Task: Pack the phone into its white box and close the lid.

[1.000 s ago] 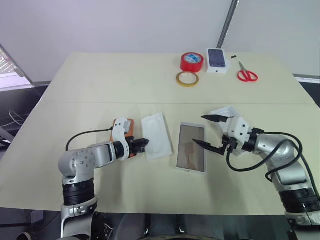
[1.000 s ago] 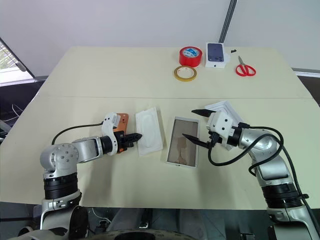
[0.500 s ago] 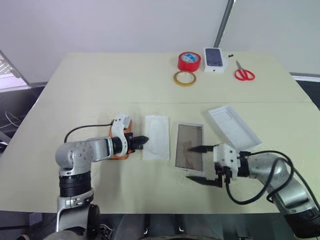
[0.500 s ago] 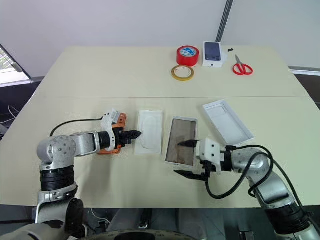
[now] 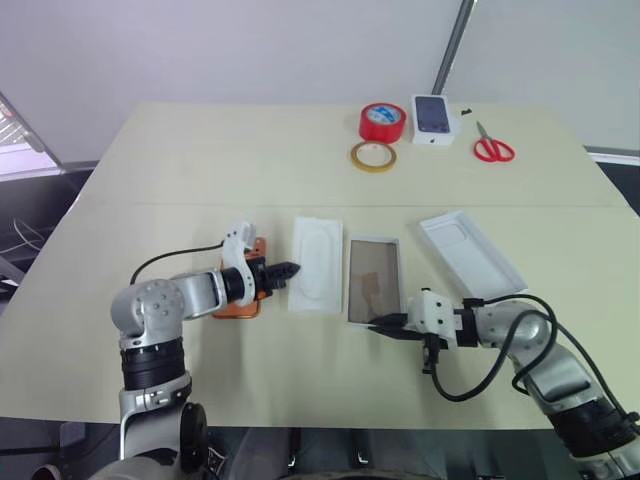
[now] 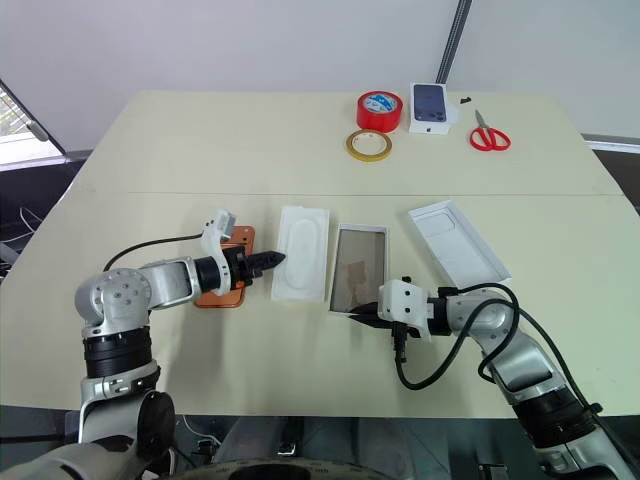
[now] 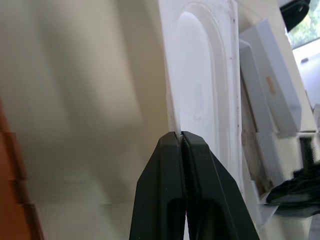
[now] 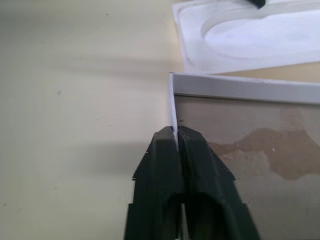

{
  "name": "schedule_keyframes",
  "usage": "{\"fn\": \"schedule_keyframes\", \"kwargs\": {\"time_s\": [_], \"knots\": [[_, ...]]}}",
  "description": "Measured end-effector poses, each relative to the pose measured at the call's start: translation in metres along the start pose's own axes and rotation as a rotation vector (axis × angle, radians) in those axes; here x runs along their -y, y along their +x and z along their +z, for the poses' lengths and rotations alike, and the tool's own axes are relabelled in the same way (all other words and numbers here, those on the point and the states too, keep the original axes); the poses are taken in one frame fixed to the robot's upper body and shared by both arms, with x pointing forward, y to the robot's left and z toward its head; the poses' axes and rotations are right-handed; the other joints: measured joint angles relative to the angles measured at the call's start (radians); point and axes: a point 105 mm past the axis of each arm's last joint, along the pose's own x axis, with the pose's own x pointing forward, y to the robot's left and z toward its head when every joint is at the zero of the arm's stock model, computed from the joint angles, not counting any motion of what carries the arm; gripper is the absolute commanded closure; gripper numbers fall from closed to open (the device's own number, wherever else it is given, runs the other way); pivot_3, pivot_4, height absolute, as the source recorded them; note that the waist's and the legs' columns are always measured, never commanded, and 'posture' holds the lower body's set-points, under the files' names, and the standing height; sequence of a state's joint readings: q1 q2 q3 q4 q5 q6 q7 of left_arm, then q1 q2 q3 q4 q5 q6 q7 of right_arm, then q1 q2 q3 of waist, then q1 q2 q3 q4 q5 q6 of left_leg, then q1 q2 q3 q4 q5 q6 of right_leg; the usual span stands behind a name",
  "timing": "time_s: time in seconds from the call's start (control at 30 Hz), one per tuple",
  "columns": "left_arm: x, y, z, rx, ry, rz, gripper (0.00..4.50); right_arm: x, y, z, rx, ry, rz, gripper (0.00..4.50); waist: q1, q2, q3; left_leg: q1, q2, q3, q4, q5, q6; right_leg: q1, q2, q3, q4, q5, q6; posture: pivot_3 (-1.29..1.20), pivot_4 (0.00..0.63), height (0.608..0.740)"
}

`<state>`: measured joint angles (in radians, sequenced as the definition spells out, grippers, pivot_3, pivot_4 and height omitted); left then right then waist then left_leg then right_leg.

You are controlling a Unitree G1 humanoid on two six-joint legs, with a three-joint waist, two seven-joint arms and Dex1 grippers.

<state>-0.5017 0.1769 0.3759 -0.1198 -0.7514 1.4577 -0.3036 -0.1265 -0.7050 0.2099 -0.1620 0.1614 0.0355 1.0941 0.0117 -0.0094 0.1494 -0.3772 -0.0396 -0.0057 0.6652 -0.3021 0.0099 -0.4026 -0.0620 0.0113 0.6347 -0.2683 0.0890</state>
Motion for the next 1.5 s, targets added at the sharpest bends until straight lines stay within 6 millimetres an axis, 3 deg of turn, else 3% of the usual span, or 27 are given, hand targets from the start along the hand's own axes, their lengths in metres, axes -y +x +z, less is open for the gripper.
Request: {"fn": "schedule_keyframes", "kwargs": {"time_s": [0.27,0.4,0.57,0.83,1.0,1.1,1.27,1.5], "knots": [[0.009,-0.001,0.02,0.048,-0.103,-0.071,4.5,0.011,0.022,0.006,0.032,-0.093,0.0,4.46,-0.013,-0.001,0.001,0.001,0.0,0.0,0.0,0.005,-0.008,0.0,0.001,0.0,0.002,0.0,0.0,0.0,0.15,0.74],[0.012,0.005,0.015,0.034,-0.12,-0.08,4.5,0.013,0.03,0.007,0.048,-0.086,0.017,3.18,-0.02,-0.003,0.002,0.001,0.0,0.0,0.0,0.005,-0.008,0.0,0.001,0.0,0.002,0.0,0.0,0.0,0.15,0.74],[0.017,0.013,0.005,0.013,-0.124,-0.083,4.5,0.01,0.026,0.009,0.056,-0.078,0.018,0.66,-0.019,-0.003,0.002,0.0,0.0,0.0,0.0,0.005,-0.009,-0.001,0.001,0.0,0.002,0.0,0.0,0.0,0.15,0.74],[0.033,0.036,-0.005,-0.011,-0.073,-0.102,4.5,0.005,-0.044,-0.016,-0.072,0.04,-0.103,0.66,0.002,-0.004,0.002,-0.002,0.0,0.0,0.0,0.004,-0.007,-0.001,0.0,0.0,-0.001,0.0,0.0,0.0,0.15,0.74],[0.035,0.045,-0.022,-0.064,-0.048,-0.093,4.5,0.009,-0.058,-0.022,-0.093,0.059,-0.179,0.66,-0.007,-0.004,0.003,-0.001,0.0,0.0,-0.001,0.001,-0.002,-0.002,0.001,0.0,0.001,0.0,0.0,0.0,0.15,0.74],[0.036,0.048,-0.025,-0.077,-0.051,-0.099,3.54,0.018,-0.06,-0.018,-0.083,0.042,-0.222,0.59,-0.004,-0.004,0.003,-0.001,0.0,0.0,0.0,0.001,-0.002,-0.002,0.001,0.0,0.001,0.0,0.0,0.0,0.15,0.74],[0.042,0.049,-0.021,-0.063,-0.026,-0.115,1.14,0.028,-0.056,-0.01,-0.044,0.026,-0.269,0.59,0.002,-0.004,0.003,-0.001,0.0,0.0,0.0,0.002,-0.003,-0.001,0.001,0.0,0.0,0.0,0.0,0.0,0.15,0.74],[0.039,0.04,-0.011,-0.04,0.062,-0.085,1.14,0.057,-0.045,0.018,0.097,0.025,-0.352,0.59,-0.002,-0.004,0.003,-0.002,0.0,0.0,0.0,0.005,-0.008,-0.003,0.001,0.0,0.001,0.0,0.0,0.0,0.15,0.74]]}}
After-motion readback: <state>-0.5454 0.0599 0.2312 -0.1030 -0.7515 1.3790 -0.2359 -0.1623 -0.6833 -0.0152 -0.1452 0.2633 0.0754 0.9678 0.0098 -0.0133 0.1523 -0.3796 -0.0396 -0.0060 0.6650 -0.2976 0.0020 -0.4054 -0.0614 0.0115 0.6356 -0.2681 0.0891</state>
